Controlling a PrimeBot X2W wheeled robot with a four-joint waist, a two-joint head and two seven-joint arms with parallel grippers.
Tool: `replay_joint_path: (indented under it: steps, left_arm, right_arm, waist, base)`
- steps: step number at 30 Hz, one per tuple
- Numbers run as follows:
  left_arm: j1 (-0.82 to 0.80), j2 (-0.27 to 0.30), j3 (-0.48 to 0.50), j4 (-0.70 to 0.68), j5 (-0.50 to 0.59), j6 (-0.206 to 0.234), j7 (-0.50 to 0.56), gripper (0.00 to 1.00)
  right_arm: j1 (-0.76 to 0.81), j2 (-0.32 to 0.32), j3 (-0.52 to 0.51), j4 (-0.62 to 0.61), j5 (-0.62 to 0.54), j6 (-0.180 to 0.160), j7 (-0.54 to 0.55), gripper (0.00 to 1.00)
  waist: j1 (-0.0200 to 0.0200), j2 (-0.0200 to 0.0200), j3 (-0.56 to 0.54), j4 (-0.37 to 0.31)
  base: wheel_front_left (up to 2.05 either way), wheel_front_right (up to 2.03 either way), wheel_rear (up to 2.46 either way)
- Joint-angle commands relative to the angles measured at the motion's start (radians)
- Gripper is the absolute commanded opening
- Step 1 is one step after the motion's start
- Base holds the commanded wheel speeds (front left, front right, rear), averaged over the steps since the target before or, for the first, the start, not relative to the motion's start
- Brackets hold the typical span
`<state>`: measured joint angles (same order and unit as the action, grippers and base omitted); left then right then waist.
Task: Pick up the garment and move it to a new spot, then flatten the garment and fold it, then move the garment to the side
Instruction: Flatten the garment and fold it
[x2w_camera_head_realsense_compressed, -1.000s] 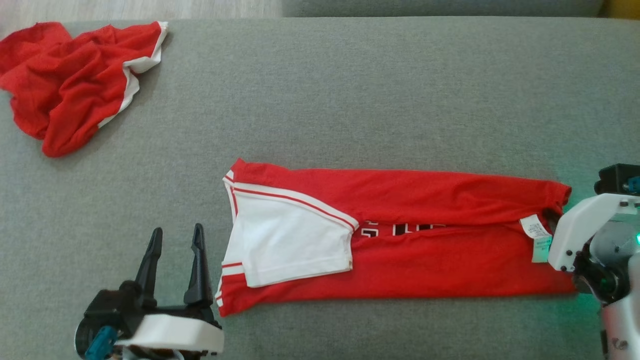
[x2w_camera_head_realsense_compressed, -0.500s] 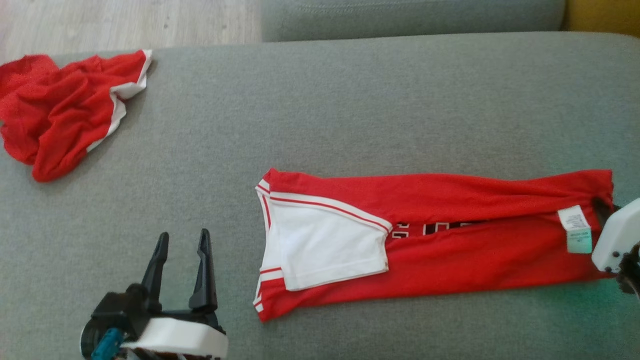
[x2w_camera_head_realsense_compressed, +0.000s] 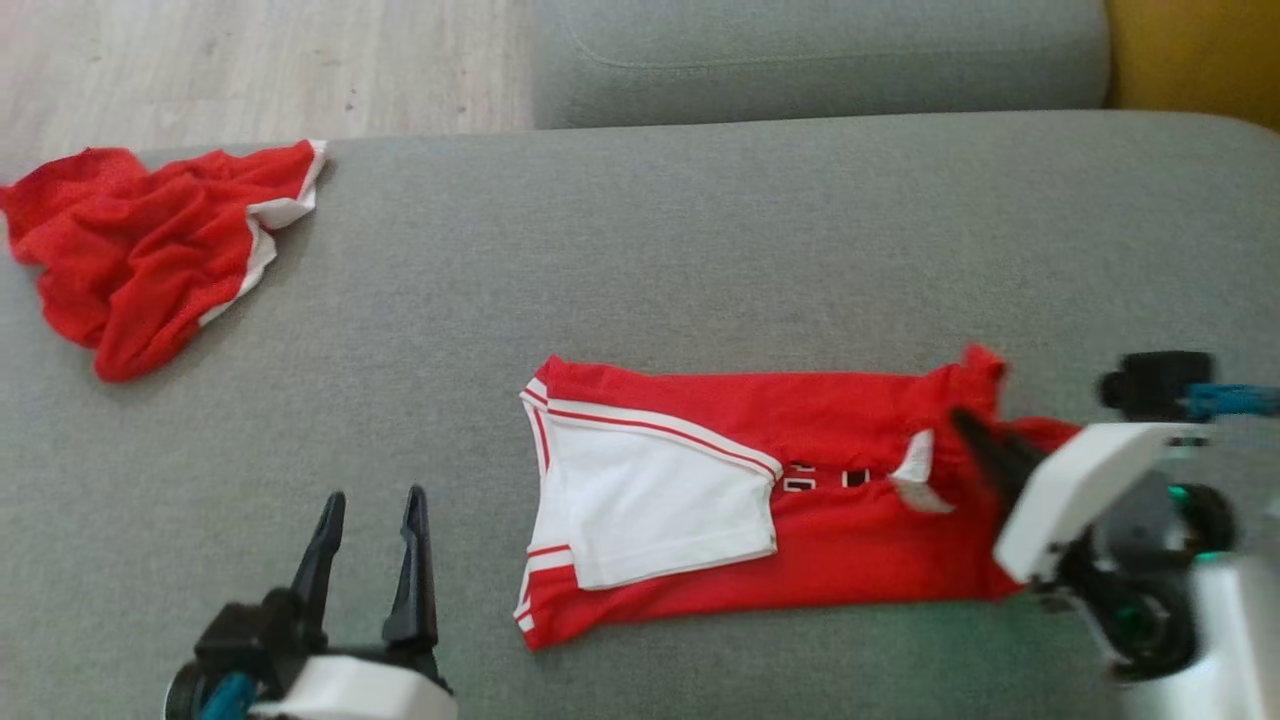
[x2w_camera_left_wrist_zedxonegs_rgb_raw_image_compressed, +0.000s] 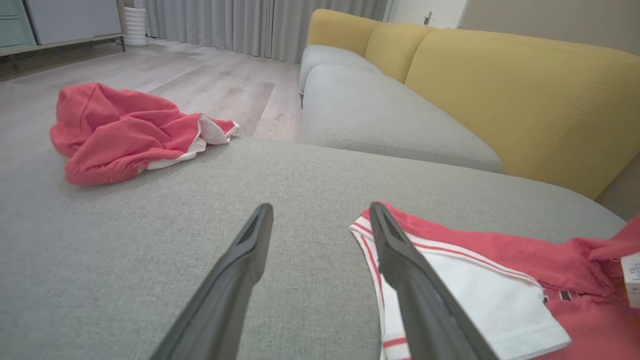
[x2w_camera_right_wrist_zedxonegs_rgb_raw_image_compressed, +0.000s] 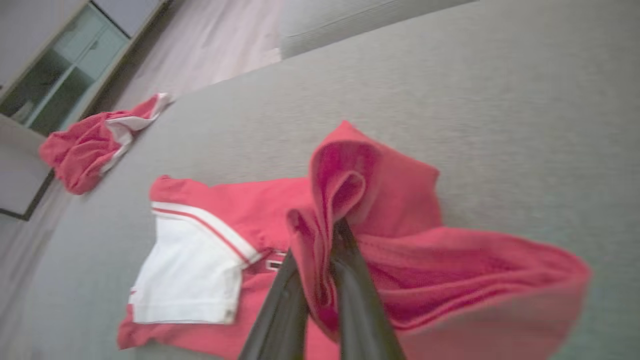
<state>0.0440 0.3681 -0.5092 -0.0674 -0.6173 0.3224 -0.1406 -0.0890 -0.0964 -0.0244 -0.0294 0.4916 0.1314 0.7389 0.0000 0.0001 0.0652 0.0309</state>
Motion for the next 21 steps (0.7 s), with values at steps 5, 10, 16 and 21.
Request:
replay_joint_path:
  steps: [5, 10, 16, 21]
  left_arm:
    - [-0.002, 0.020, 0.043, -0.020, -0.011, 0.005, -0.010, 1.00]
    - [-0.013, 0.011, 0.034, -0.013, -0.013, -0.004, -0.013, 1.00]
    - [-0.031, -0.002, 0.018, -0.006, -0.010, -0.009, -0.013, 1.00]
    - [-0.049, -0.016, 0.006, 0.014, -0.011, -0.020, -0.019, 1.00]
  right_arm:
    - [-0.071, 0.040, 0.152, -0.042, 0.062, -0.001, -0.046, 0.00]
    - [-0.114, 0.045, 0.283, 0.022, 0.136, -0.001, -0.125, 0.00]
    - [-0.185, 0.046, 0.424, 0.133, 0.223, -0.001, -0.215, 0.00]
    - [-0.253, 0.046, 0.493, 0.251, 0.271, -0.001, -0.278, 0.00]
  waist:
    - [0.0000, -0.0001, -0.009, 0.028]
    - [0.0000, -0.0001, -0.002, 0.065]
    - [0.0000, -0.0001, 0.013, 0.115]
    - [0.0000, -0.0001, 0.024, 0.150]
  base:
    - [0.00, 0.00, 0.00]
    - [0.00, 0.00, 0.00]
    - [0.00, 0.00, 0.00]
    - [0.00, 0.00, 0.00]
